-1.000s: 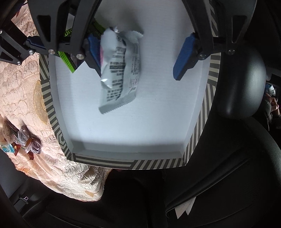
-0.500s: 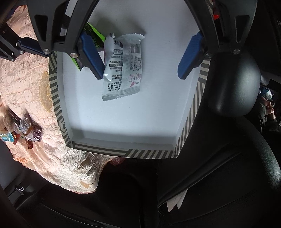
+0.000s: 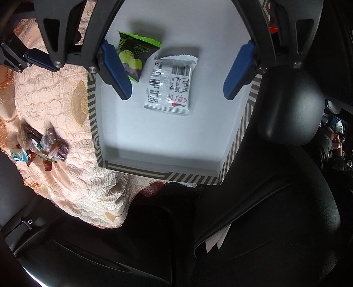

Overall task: Organize snacks
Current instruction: 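Open the left gripper over the tray while the right gripper releases the green packet, then return both grippers to the snacks and grasp the red date bag with the left gripper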

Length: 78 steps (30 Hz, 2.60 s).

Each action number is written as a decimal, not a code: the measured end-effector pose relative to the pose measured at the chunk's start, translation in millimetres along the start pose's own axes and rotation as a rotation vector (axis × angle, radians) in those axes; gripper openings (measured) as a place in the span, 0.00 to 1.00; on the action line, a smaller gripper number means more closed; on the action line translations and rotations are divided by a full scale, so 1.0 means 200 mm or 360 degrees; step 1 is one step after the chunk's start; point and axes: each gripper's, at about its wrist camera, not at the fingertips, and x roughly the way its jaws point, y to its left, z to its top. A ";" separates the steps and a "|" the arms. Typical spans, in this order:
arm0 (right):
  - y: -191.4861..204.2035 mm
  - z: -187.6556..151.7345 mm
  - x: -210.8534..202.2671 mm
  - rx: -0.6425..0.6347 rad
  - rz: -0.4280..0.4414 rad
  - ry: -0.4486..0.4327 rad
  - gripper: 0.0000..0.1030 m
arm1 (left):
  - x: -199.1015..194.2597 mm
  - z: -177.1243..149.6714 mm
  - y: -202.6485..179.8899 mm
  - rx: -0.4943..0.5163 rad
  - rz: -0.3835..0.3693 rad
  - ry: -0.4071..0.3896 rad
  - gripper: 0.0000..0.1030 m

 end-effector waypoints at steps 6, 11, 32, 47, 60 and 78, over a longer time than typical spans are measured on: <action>-0.09 -0.01 -0.14 -0.0007 -0.0085 -0.0088 0.46 | -0.10 0.01 -0.15 0.0030 -0.0083 -0.0051 0.85; -0.23 -0.01 -0.24 0.0063 -0.0159 -0.0129 0.46 | -0.13 0.02 -0.33 0.0075 -0.0148 -0.0072 0.87; -0.78 -0.06 -0.53 0.0357 -0.0430 -0.0263 0.46 | -0.07 0.08 -0.93 0.0232 -0.0219 -0.0030 0.93; -0.95 -0.07 -0.53 0.0442 -0.0462 -0.0253 0.46 | 0.08 0.19 -0.99 0.0086 -0.0183 0.0046 0.93; -1.06 0.00 -0.50 0.0534 -0.0513 -0.0255 0.46 | 0.18 0.32 -1.06 0.0011 -0.0185 0.0083 0.93; -1.22 0.02 -0.50 0.0592 -0.0549 -0.0222 0.46 | 0.47 0.42 -1.16 -0.0124 -0.0141 0.0267 0.93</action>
